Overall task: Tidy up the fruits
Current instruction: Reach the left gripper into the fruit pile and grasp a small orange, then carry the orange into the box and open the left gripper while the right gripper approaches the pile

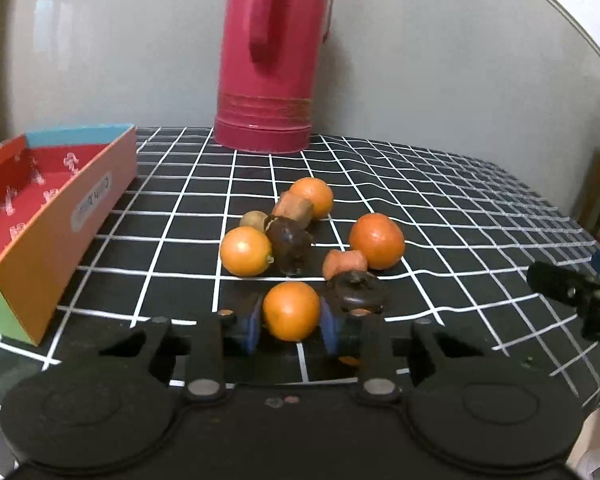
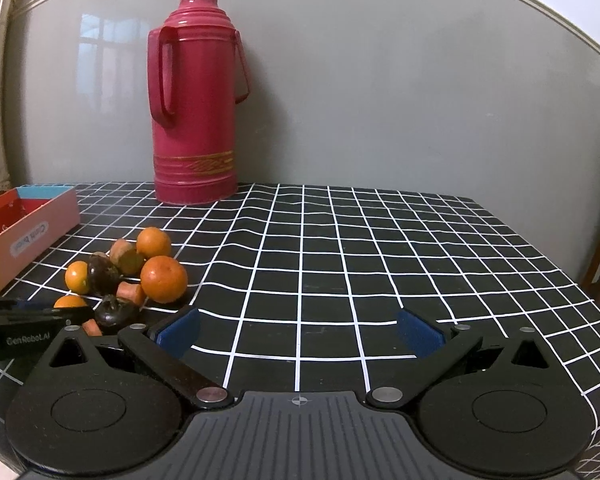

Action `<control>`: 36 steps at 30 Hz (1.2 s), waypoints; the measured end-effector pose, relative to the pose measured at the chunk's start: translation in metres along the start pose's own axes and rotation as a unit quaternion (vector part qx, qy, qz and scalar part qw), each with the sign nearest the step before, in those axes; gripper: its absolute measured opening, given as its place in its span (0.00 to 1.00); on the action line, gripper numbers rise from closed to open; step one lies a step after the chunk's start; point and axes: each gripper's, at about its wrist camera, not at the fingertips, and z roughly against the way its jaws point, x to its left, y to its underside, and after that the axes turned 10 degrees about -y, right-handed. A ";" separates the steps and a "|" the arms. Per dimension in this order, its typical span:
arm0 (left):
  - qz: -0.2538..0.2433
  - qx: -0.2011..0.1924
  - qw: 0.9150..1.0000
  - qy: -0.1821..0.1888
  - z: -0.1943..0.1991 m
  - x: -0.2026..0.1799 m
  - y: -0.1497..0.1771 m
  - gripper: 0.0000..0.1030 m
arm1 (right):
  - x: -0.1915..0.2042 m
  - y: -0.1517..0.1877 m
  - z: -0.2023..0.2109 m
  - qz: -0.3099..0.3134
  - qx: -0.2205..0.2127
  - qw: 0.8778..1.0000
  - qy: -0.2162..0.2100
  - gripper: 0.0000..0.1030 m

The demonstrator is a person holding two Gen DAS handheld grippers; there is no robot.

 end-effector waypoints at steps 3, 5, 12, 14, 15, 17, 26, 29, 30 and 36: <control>0.005 -0.002 1.000 0.003 0.001 0.003 -0.001 0.20 | -0.001 0.001 -0.002 -0.005 0.004 1.000 -0.001 1.00; 0.004 -0.013 1.000 0.000 0.006 0.005 -0.001 0.20 | 0.000 0.001 -0.004 -0.003 0.008 1.000 0.002 1.00; 0.022 -0.045 0.999 -0.015 0.026 0.033 -0.006 0.20 | 0.012 -0.004 -0.018 -0.009 0.009 1.000 0.005 1.00; 0.028 -0.064 0.997 -0.029 0.035 0.045 -0.010 0.20 | 0.020 -0.009 -0.024 -0.010 0.000 1.000 0.004 1.00; 0.030 -0.073 0.996 -0.037 0.039 0.050 -0.012 0.20 | 0.023 -0.010 -0.027 -0.010 -0.002 1.000 0.003 1.00; 0.037 -0.095 0.993 -0.058 0.047 0.066 -0.017 0.20 | 0.034 -0.015 -0.034 -0.008 -0.008 1.000 -0.001 1.00; 0.097 -0.084 0.980 -0.155 0.033 0.143 -0.022 0.26 | 0.095 -0.015 -0.044 0.058 -0.015 0.997 -0.053 1.00; 0.114 -0.089 0.977 -0.155 0.038 0.155 -0.019 0.45 | 0.105 -0.015 -0.049 0.059 -0.006 0.996 -0.070 1.00; 0.113 -0.095 0.976 -0.160 0.044 0.159 -0.015 0.63 | 0.105 -0.015 -0.050 0.048 0.001 0.996 -0.077 1.00; 0.105 -0.120 0.973 -0.167 0.074 0.155 -0.001 0.92 | 0.113 -0.006 -0.049 0.030 0.031 0.993 -0.106 1.00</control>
